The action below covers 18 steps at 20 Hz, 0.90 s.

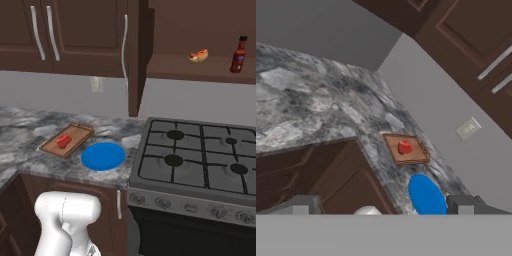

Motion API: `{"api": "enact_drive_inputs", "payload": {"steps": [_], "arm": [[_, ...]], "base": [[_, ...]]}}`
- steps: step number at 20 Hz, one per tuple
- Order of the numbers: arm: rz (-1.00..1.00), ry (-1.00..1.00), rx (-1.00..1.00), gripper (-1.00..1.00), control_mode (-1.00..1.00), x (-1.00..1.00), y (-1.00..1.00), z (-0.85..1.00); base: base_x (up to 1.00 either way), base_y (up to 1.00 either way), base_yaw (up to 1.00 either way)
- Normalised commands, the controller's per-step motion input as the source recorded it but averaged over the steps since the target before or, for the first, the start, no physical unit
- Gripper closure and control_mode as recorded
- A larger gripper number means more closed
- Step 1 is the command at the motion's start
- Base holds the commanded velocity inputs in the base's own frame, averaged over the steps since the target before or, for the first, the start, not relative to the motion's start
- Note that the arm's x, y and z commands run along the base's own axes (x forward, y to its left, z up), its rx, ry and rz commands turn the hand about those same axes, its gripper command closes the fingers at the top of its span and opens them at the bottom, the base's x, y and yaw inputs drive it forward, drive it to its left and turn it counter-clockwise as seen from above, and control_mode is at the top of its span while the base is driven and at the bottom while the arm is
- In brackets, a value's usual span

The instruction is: Pick the steak from the plate and place it on the cutting board. Then pick the condiment bottle from the cabinet and place it next to the cutting board.

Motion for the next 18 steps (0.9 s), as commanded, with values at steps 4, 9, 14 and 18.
{"api": "enact_drive_inputs", "payload": {"steps": [4, 9, 14, 18], "arm": [[0.00, 0.00, 0.00, -1.00, 1.00, 0.00, 0.00, 0.00], [0.00, 0.00, 0.00, -1.00, 1.00, 0.00, 0.00, 0.00], [0.00, 0.00, 0.00, -1.00, 1.00, 0.00, 0.00, 0.00], [0.00, 0.00, 0.00, -1.00, 1.00, 0.00, 0.00, 0.00]], "base": [[-0.08, -0.73, 0.07], [-0.14, -0.69, 0.07], [-0.08, -0.73, 0.05], [0.00, -0.80, 0.03]]}}
